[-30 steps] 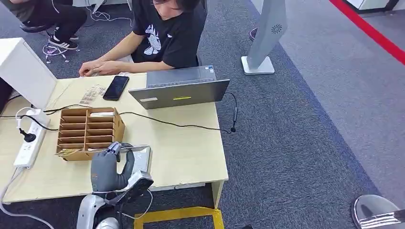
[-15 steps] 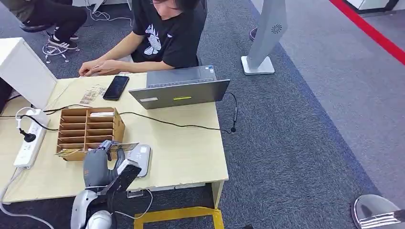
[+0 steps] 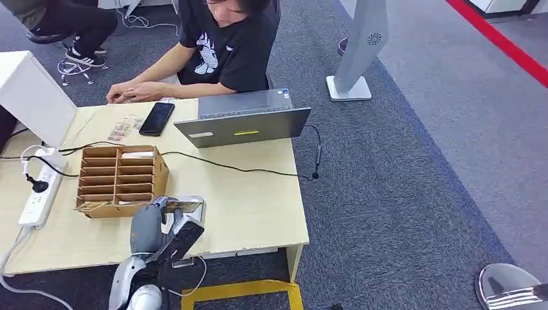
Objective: Pass the card to the sensor for recognition and then transmit it.
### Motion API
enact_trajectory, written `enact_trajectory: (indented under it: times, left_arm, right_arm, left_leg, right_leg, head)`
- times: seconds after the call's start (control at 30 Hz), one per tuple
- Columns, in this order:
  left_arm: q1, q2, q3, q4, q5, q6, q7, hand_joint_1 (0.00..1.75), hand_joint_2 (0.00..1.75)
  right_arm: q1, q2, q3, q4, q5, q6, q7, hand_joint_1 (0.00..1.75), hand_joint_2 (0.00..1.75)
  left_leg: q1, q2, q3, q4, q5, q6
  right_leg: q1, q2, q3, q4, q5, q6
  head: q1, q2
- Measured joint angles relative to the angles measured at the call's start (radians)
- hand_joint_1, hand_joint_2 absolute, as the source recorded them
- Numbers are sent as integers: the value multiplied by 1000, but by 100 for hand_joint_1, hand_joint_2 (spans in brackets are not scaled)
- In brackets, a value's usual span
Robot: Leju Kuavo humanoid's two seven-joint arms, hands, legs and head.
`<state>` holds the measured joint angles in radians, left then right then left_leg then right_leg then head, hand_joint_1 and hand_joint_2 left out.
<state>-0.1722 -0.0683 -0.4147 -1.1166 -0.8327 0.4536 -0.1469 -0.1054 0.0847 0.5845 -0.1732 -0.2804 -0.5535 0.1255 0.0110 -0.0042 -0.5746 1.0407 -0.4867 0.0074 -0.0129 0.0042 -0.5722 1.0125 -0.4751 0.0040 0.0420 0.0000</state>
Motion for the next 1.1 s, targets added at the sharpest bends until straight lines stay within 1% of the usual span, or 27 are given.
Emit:
enact_trajectory:
  times: [0.13, 0.27, 0.4, 0.57, 0.63, 0.87, 1.0, 1.1]
  left_arm:
    - [0, -3, 0, 12, -23, 7, 21, 175, 175]
    - [-6, 4, 1, 16, -50, 20, 50, 175, 175]
    - [-10, 28, 26, 8, -68, 29, 83, 175, 175]
    - [-9, 59, 63, -14, -76, 27, 100, 175, 175]
    - [-6, 67, 78, -20, -75, 27, 102, 175, 175]
    - [-6, 68, 79, -20, -75, 26, 102, 175, 175]
    - [14, 79, 116, -25, -74, 17, 106, 175, 175]
    - [17, 77, 121, -24, -77, 11, 104, 175, 175]
  right_arm:
    - [0, 0, -5, 0, -2, 0, -3, 0, 175]
    - [0, 0, -11, 0, -2, 1, -4, 0, 175]
    - [1, 0, -18, 0, -3, 2, -4, 0, 175]
    - [2, 0, -23, 0, -3, 2, -4, 0, 175]
    - [3, 0, -24, 0, -3, 2, -4, 0, 175]
    - [3, 0, -24, 0, -3, 2, -4, 0, 175]
    - [2, 0, -28, 0, 3, 0, -4, 0, 175]
    - [2, 0, -29, 0, 7, -3, -4, 0, 175]
  left_leg:
    - [0, 0, 0, 0, 0, 0]
    - [0, 0, 0, 0, 0, 0]
    - [0, 0, 0, 0, 0, 0]
    - [0, 0, 0, 0, 0, 0]
    - [0, 0, 0, 0, 0, 0]
    - [0, 0, 0, 0, 0, 0]
    - [0, 0, 0, 0, 0, 0]
    - [0, 0, 0, 0, 0, 0]
  right_leg:
    - [0, 0, 0, 0, 0, 0]
    - [0, 0, 0, 0, 0, 0]
    - [0, 0, 0, 0, 0, 0]
    - [0, 0, 0, 0, 0, 0]
    - [0, 0, 0, 0, 0, 0]
    - [0, 0, 0, 0, 0, 0]
    - [0, 0, 0, 0, 0, 0]
    - [0, 0, 0, 0, 0, 0]
  head:
    - [0, 0]
    - [0, 0]
    - [0, 0]
    - [0, 0]
    - [0, 0]
    - [0, 0]
    - [0, 0]
    - [0, 0]
